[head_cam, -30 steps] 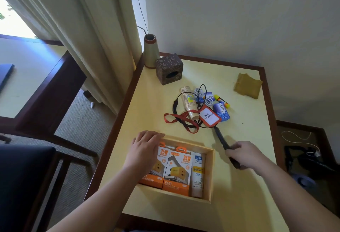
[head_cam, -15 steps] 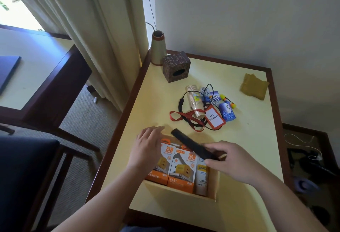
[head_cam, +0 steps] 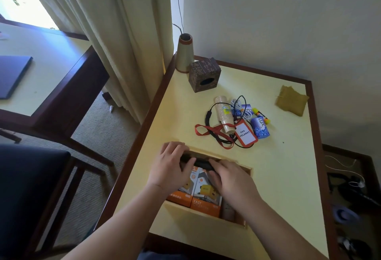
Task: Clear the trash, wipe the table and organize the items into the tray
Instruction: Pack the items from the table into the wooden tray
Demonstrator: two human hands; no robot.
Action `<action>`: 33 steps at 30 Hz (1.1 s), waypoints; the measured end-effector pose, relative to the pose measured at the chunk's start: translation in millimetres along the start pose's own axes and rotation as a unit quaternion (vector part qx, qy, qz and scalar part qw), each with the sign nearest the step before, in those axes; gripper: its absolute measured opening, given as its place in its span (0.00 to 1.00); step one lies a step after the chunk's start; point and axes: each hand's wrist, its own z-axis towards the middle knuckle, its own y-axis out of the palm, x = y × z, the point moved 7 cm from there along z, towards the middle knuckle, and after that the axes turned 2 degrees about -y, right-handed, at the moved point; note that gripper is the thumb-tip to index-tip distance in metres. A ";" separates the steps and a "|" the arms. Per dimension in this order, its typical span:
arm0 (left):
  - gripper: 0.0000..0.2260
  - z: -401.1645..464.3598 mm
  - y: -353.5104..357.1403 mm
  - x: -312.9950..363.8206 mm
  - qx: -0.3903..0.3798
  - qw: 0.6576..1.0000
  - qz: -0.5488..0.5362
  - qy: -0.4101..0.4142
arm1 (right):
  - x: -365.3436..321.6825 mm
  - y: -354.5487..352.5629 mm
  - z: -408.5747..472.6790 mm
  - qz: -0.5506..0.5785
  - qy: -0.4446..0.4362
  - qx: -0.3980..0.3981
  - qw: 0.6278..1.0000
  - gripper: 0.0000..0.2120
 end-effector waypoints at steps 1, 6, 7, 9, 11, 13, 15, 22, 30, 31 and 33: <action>0.16 0.0 2.1 1.1 -0.011 1.000 0.010 0.014 | 0.5 3.6 -2.5 -0.007 0.011 0.005 1.000 0.23; 0.18 1.3 8.0 6.8 -0.039 0.995 0.065 0.062 | 1.8 16.6 -14.9 -0.049 0.048 0.010 0.998 0.27; 0.17 1.4 8.0 7.3 -0.039 0.995 0.066 0.061 | 2.1 15.9 -14.6 -0.039 0.054 0.018 0.998 0.27; 0.13 1.7 9.2 8.0 -0.038 0.994 0.074 0.066 | 1.6 15.1 -11.1 -0.009 0.062 0.019 0.998 0.25; 0.08 2.3 9.9 7.4 -0.038 0.994 0.085 0.065 | -0.5 15.4 -7.7 -0.002 0.063 0.005 0.998 0.24; 0.04 3.5 9.0 6.5 -0.041 0.994 0.086 0.052 | -2.5 17.1 -6.3 -0.007 0.060 -0.001 0.998 0.26; 0.03 3.5 8.2 8.8 -0.042 0.994 0.092 0.051 | -3.7 20.6 -7.0 -0.025 0.059 -0.008 0.998 0.30; 0.11 2.9 6.5 16.1 -0.069 0.989 0.119 0.053 | -2.6 32.8 -10.1 -0.037 0.045 -0.045 0.997 0.39; 0.13 2.8 8.4 18.4 -0.079 0.985 0.146 0.048 | -2.6 26.1 -8.1 -0.062 0.018 -0.069 0.996 0.43; 0.13 2.9 8.4 17.7 -0.078 0.985 0.144 0.047 | -3.0 23.0 -7.1 -0.062 0.018 -0.067 0.996 0.40; 0.13 2.4 7.9 16.0 -0.072 0.987 0.134 0.049 | -2.2 14.4 -3.4 -0.046 0.018 -0.050 0.998 0.30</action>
